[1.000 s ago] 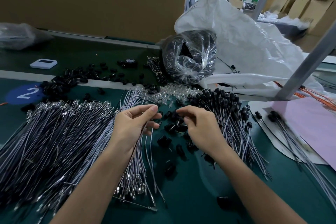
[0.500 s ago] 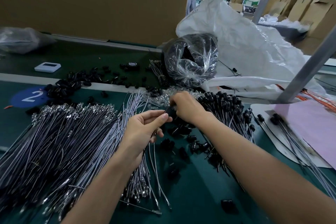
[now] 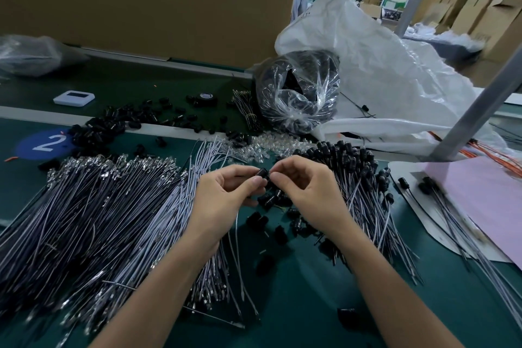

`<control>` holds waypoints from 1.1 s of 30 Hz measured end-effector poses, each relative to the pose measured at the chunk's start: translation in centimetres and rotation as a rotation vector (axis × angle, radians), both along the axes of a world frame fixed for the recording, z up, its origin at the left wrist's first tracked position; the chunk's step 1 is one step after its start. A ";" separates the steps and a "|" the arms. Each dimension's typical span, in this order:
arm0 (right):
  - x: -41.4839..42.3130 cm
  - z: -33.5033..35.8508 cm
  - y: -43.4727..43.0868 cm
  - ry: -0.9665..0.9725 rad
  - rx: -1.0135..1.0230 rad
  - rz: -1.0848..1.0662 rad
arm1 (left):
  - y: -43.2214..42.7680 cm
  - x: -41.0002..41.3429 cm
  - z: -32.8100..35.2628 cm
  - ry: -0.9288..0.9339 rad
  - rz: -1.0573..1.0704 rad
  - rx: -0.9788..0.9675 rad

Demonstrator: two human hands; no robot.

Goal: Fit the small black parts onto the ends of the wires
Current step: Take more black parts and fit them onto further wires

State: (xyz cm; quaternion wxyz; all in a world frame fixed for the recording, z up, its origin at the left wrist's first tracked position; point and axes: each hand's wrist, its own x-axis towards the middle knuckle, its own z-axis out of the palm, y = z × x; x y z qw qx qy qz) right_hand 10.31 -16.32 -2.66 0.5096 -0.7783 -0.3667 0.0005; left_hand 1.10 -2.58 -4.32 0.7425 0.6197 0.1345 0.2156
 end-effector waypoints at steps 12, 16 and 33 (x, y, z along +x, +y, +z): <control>-0.6 -0.4 -1.8 0.138 0.087 -0.019 | -0.5 0.2 -0.3 -0.030 -0.025 0.280; -1.3 -0.4 -1.5 -0.040 0.110 -0.117 | -0.5 0.1 -0.4 -0.028 -0.011 0.294; -0.8 -0.1 -2.5 0.198 0.145 0.041 | -0.7 -0.1 -0.3 -0.073 -0.106 0.320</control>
